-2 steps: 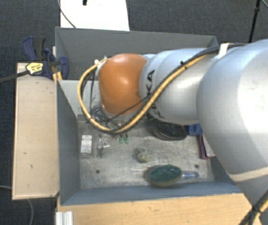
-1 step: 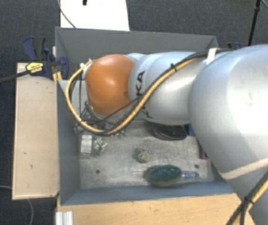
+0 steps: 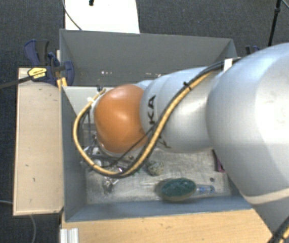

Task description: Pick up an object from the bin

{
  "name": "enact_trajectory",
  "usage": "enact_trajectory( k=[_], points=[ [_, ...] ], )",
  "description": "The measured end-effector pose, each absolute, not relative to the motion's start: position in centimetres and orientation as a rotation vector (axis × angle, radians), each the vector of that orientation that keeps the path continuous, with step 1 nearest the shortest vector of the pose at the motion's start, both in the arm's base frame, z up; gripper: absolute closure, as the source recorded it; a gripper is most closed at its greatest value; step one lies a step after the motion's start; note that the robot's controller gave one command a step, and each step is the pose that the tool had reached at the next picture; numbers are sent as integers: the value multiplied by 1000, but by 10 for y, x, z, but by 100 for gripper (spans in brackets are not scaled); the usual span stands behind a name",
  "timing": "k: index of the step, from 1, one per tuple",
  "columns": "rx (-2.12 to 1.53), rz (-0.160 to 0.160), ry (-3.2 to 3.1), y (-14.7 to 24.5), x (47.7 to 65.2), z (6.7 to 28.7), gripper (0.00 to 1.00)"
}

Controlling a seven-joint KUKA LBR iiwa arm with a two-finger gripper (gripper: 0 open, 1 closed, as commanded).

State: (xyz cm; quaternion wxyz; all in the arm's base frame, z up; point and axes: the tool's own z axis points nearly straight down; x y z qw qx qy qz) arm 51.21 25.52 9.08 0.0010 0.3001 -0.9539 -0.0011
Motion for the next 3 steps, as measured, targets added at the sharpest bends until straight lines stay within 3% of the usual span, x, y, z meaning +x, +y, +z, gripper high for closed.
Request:
enact_trajectory(
  k=[1,2,3],
  points=[
    [1122,3,-2941,215,583,74,0],
    [1118,-3,-2939,218,581,74,100],
    [1712,2,-2646,212,575,234,100]
  ],
)
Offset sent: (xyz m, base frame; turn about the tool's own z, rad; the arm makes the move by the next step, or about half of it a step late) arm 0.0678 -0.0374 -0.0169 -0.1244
